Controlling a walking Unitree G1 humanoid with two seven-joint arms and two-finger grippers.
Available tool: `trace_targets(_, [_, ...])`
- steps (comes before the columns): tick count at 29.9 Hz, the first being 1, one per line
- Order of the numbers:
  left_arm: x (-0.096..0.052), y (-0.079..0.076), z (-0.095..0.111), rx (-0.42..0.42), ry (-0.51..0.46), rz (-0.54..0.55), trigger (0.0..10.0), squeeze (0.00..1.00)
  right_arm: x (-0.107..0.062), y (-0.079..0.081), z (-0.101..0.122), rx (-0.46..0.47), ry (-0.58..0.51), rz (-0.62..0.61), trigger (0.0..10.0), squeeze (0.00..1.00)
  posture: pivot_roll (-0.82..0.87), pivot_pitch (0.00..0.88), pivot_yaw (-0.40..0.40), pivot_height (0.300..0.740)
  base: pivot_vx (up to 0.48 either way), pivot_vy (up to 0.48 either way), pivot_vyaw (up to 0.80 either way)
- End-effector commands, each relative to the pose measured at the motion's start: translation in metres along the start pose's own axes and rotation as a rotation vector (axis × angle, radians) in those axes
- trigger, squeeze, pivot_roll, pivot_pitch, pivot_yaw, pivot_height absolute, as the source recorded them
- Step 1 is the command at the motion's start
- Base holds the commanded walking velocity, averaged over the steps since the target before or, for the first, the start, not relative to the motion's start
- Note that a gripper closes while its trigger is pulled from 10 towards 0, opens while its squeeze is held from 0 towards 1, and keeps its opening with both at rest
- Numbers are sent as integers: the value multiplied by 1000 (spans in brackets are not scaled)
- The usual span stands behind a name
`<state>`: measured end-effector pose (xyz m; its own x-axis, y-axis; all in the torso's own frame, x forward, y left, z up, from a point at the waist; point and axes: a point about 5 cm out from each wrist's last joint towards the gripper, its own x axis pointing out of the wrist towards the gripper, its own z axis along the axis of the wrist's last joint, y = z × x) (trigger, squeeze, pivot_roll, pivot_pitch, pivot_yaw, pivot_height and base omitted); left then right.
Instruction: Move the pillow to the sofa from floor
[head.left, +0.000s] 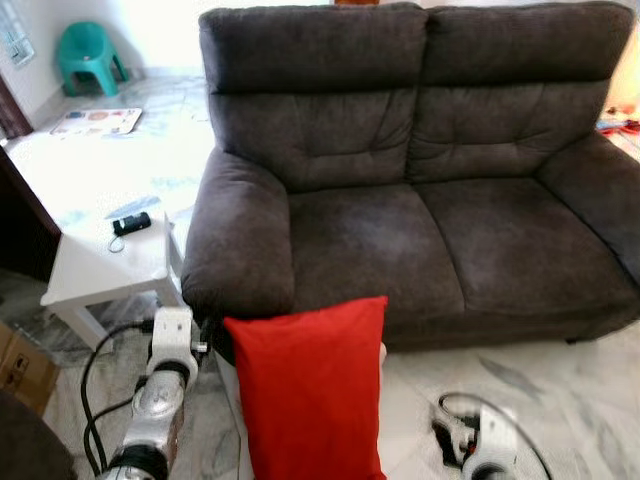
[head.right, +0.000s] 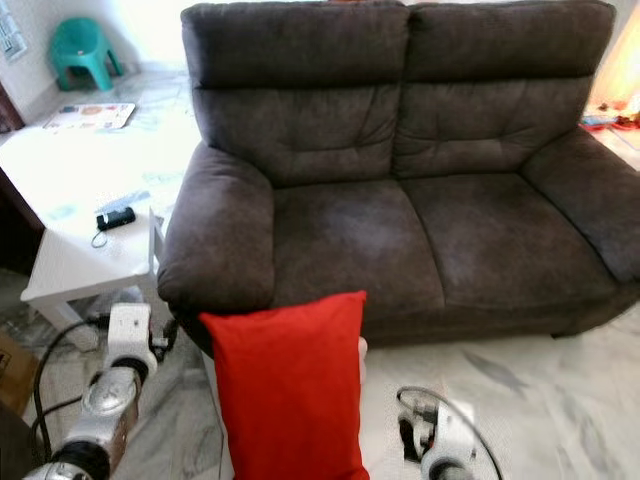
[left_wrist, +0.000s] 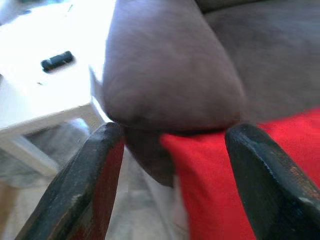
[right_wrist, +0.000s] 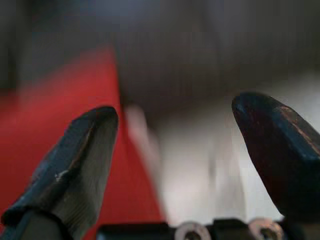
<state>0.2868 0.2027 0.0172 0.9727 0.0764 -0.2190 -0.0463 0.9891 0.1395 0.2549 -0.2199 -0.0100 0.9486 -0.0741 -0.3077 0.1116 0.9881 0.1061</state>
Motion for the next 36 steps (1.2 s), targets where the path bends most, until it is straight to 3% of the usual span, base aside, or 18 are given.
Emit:
trace_targets(1, [-2,6,2,6,-32,7,10000,0,-1,3,4,2,-46,15,10000,0,-44,0,-11,740,0,0,0])
trace_targets(7, [-6,9,15,13,-118,20,10000,0,-4,1,23,-10,-185,17,10000,0,-44,0,-12,740,0,0,0])
trace_targets(8, [-12,13,23,23,-176,35,10000,0,-11,-2,34,-38,-249,25,10000,0,-47,0,-15,740,0,0,0])
trace_targets(11, [-16,14,29,39,-213,40,10000,0,-18,-3,39,-54,-277,31,10000,0,-43,0,-20,740,0,0,0])
trace_targets(20, [-30,20,37,34,-260,73,10000,0,-37,3,31,-63,-278,47,10000,0,-40,0,-24,740,0,0,0])
trace_targets(29, [-33,18,34,27,-236,74,10000,0,-38,6,28,-57,-252,44,10000,0,-43,0,-23,740,0,0,0])
trace_targets(32, [-45,21,41,22,-248,90,10000,0,-50,6,32,-49,-254,34,10000,0,-38,0,-28,740,0,0,0])
trace_targets(36, [-48,20,40,17,-238,81,10000,0,-57,4,29,-53,-243,28,10000,0,-48,0,-25,740,0,0,0])
